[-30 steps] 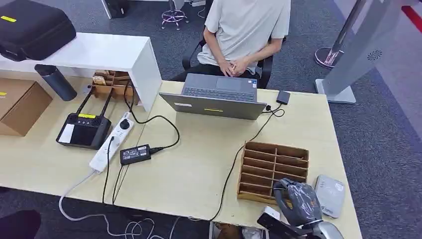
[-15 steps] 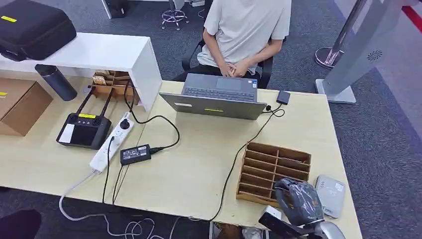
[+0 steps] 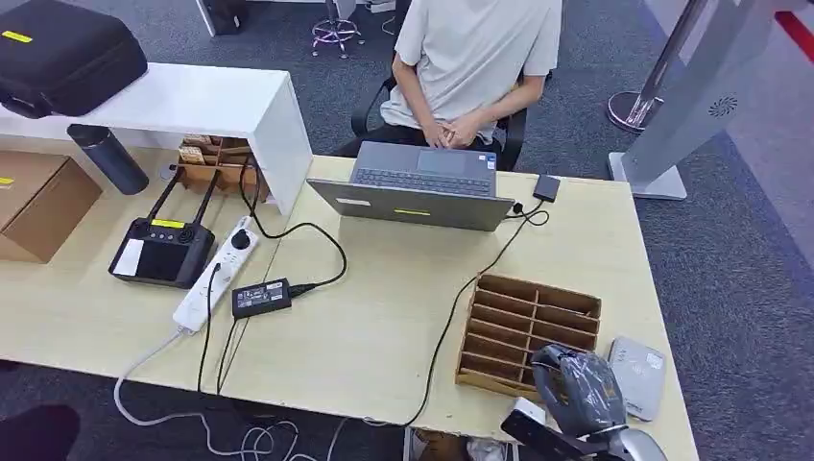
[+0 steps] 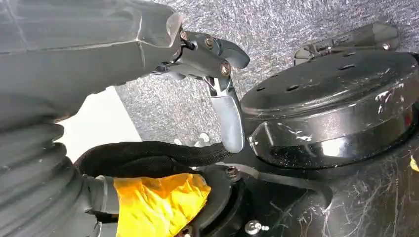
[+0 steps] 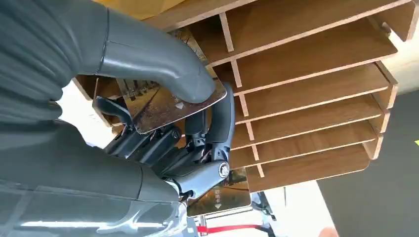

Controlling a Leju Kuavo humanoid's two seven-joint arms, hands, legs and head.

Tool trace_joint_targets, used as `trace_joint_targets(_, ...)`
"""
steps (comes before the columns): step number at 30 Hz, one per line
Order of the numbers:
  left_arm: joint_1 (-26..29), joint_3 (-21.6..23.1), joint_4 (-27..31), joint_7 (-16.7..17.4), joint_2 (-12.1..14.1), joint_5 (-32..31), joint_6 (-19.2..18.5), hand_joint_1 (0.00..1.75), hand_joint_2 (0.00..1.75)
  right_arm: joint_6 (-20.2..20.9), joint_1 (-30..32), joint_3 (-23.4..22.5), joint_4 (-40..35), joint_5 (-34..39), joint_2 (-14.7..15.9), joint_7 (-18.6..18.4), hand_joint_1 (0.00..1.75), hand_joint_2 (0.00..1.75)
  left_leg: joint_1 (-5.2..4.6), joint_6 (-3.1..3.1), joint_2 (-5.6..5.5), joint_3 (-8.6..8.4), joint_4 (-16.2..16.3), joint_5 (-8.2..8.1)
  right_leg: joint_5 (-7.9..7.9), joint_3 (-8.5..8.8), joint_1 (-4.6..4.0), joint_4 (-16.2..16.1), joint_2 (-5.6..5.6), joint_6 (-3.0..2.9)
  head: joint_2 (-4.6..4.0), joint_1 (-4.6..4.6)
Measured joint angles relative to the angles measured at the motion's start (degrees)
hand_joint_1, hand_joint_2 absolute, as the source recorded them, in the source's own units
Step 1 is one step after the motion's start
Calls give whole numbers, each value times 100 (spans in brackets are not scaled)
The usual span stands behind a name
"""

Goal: Pass the card to the sensor for recognition and then transmit it.

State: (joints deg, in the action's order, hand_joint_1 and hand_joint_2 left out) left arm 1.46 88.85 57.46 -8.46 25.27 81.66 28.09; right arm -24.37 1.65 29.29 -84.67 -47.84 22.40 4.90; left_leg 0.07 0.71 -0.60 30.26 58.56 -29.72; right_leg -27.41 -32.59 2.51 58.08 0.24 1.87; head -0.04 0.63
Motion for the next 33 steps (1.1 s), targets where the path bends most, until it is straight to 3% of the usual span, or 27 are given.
trace_joint_targets(7,-7,0,63,116,-9,-77,157,0,175,-33,-186,-214,-372,-112,9,90,175,175,0,0,4,4,0,0,2,0,0,1,4,-1,0,0)
trace_joint_targets(17,-80,0,-54,284,-15,-402,-170,0,175,107,-1728,-610,-817,-293,341,179,175,175,-2,10,9,-1,4,9,16,-2,-1,1,9,-8,0,0)
trace_joint_targets(26,-147,0,-299,431,-81,-642,-452,0,175,225,-2867,-523,-739,-483,431,88,175,175,0,14,8,7,4,11,17,-3,-8,4,8,-8,0,2)
trace_joint_targets(33,-218,0,-544,533,-170,-817,-660,0,175,498,-3835,-164,-299,-634,411,-66,175,175,1,20,-4,9,4,19,19,-3,-10,4,-2,-11,0,0)
